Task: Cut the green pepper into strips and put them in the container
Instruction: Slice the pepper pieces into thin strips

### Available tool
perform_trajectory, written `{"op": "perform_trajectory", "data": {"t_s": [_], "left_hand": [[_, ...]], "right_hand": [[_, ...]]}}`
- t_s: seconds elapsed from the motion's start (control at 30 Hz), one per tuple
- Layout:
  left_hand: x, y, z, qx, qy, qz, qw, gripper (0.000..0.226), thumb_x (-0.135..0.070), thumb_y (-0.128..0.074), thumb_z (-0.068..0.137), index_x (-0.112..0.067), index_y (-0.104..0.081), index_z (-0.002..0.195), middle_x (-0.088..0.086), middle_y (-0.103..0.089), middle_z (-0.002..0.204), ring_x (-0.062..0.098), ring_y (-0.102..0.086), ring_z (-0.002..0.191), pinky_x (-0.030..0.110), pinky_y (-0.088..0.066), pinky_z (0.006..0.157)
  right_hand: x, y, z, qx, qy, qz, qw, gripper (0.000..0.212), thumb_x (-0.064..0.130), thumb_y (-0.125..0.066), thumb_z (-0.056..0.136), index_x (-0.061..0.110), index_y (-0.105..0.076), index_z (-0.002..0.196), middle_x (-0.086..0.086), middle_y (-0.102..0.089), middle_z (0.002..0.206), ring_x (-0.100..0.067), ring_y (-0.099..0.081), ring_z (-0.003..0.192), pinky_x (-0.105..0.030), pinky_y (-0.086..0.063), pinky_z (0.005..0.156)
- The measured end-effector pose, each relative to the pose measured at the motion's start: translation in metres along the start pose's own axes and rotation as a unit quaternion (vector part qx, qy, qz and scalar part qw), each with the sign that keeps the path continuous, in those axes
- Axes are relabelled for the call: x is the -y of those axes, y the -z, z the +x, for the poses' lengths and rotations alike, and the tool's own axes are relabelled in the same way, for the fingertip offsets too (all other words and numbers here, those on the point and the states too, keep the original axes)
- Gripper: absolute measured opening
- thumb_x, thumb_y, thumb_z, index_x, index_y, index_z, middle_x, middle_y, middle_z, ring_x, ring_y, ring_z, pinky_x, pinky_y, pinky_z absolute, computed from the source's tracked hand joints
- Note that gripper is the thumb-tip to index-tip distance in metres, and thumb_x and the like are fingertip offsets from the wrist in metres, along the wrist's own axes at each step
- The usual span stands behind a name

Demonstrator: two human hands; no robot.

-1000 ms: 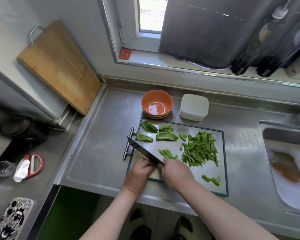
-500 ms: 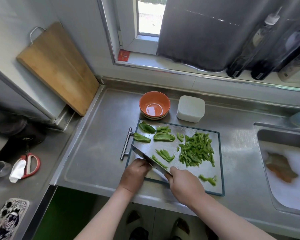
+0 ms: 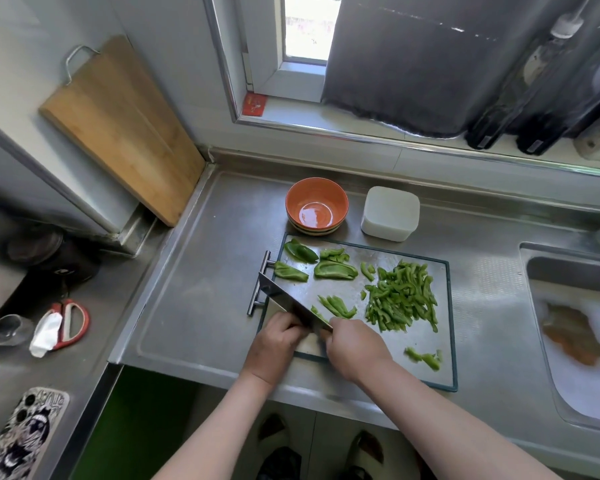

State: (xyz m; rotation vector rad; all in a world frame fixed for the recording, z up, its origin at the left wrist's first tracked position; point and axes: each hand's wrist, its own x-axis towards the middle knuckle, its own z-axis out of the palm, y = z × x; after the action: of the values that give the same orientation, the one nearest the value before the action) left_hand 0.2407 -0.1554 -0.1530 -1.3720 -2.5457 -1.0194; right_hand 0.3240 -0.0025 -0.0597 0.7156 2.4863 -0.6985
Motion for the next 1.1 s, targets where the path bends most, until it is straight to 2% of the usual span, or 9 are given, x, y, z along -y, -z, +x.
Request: {"op": "perform_trajectory", "data": {"t_s": [0.1,0.2,0.3,0.37,0.5,0.8,0.9,0.97,1.1], "left_hand": [[0.002,0.005,0.000,-0.002,0.012,-0.002,1.000,0.017,-0.020,-0.060,0.090,-0.014,-0.075,0.085,-0.001,-0.068,0.089,0.019,-0.062,0.083,0.033,-0.055,0.061],[0.003,0.010,0.001,0.013,0.006,-0.001,1.000,0.008,-0.012,-0.067,0.085,-0.015,-0.075,0.087,-0.001,-0.068,0.089,0.016,-0.061,0.082,0.031,-0.057,0.063],[0.003,0.012,0.002,0.014,-0.004,0.001,1.000,0.009,-0.014,-0.066,0.086,-0.014,-0.075,0.089,-0.001,-0.067,0.088,0.016,-0.061,0.080,0.031,-0.057,0.062],[0.002,0.013,0.002,0.004,-0.014,0.011,1.000,0.007,-0.008,-0.074,0.081,-0.013,-0.075,0.086,0.000,-0.068,0.087,0.017,-0.063,0.079,0.031,-0.057,0.062],[0.004,0.010,0.001,-0.014,-0.011,0.013,1.000,0.030,0.003,-0.088,0.064,-0.013,-0.077,0.086,0.004,-0.070,0.086,0.020,-0.065,0.080,0.030,-0.058,0.065],[0.007,0.008,0.002,-0.015,-0.039,0.017,0.999,0.021,0.001,-0.086,0.069,-0.011,-0.074,0.081,0.005,-0.069,0.083,0.020,-0.063,0.078,0.031,-0.055,0.068],[0.011,0.007,0.001,-0.008,-0.040,0.019,0.999,0.006,-0.006,-0.075,0.081,-0.011,-0.074,0.082,0.005,-0.069,0.084,0.020,-0.064,0.079,0.032,-0.056,0.068],[0.011,0.007,0.000,-0.005,-0.034,0.019,0.999,0.009,-0.012,-0.066,0.086,-0.011,-0.074,0.082,0.004,-0.069,0.084,0.021,-0.064,0.079,0.032,-0.056,0.068],[0.012,0.006,0.001,0.003,-0.028,0.019,0.999,0.010,-0.012,-0.066,0.086,-0.012,-0.073,0.080,0.003,-0.068,0.083,0.020,-0.064,0.077,0.032,-0.055,0.066]], "right_hand": [[0.000,0.003,0.001,0.006,-0.007,0.001,1.000,0.029,0.044,-0.041,0.103,0.020,-0.056,0.097,-0.004,-0.061,0.090,-0.027,-0.055,0.079,-0.033,-0.042,0.066],[-0.001,0.007,0.000,-0.004,-0.011,0.026,1.000,0.035,0.048,-0.042,0.102,0.019,-0.061,0.098,-0.006,-0.067,0.095,-0.027,-0.057,0.080,-0.034,-0.043,0.067],[-0.005,0.010,-0.004,-0.021,-0.015,0.046,0.999,0.032,0.043,-0.041,0.103,0.018,-0.062,0.101,-0.006,-0.067,0.097,-0.029,-0.060,0.085,-0.035,-0.047,0.070],[-0.007,0.009,-0.011,-0.021,-0.004,0.034,0.999,0.028,0.037,-0.040,0.102,0.018,-0.059,0.097,-0.005,-0.064,0.090,-0.028,-0.059,0.080,-0.035,-0.045,0.065],[-0.005,0.003,-0.026,-0.031,0.025,0.004,0.999,0.028,0.038,-0.037,0.104,0.018,-0.049,0.089,-0.003,-0.059,0.080,-0.027,-0.052,0.069,-0.036,-0.035,0.056],[-0.012,-0.001,-0.037,-0.026,0.011,-0.003,1.000,0.024,0.034,-0.035,0.104,0.018,-0.050,0.094,-0.004,-0.056,0.083,-0.030,-0.052,0.075,-0.036,-0.038,0.062],[-0.011,-0.001,-0.034,-0.023,0.006,-0.009,1.000,0.026,0.036,-0.036,0.105,0.017,-0.053,0.097,-0.004,-0.056,0.084,-0.030,-0.052,0.076,-0.036,-0.039,0.063],[-0.008,-0.004,-0.029,-0.015,0.001,-0.022,1.000,0.022,0.032,-0.038,0.104,0.017,-0.051,0.097,-0.003,-0.055,0.084,-0.029,-0.051,0.074,-0.035,-0.037,0.062],[0.005,-0.007,-0.012,-0.008,-0.008,-0.006,1.000,0.019,0.031,-0.041,0.103,0.017,-0.052,0.095,-0.007,-0.062,0.092,-0.028,-0.052,0.078,-0.034,-0.038,0.064]]}}
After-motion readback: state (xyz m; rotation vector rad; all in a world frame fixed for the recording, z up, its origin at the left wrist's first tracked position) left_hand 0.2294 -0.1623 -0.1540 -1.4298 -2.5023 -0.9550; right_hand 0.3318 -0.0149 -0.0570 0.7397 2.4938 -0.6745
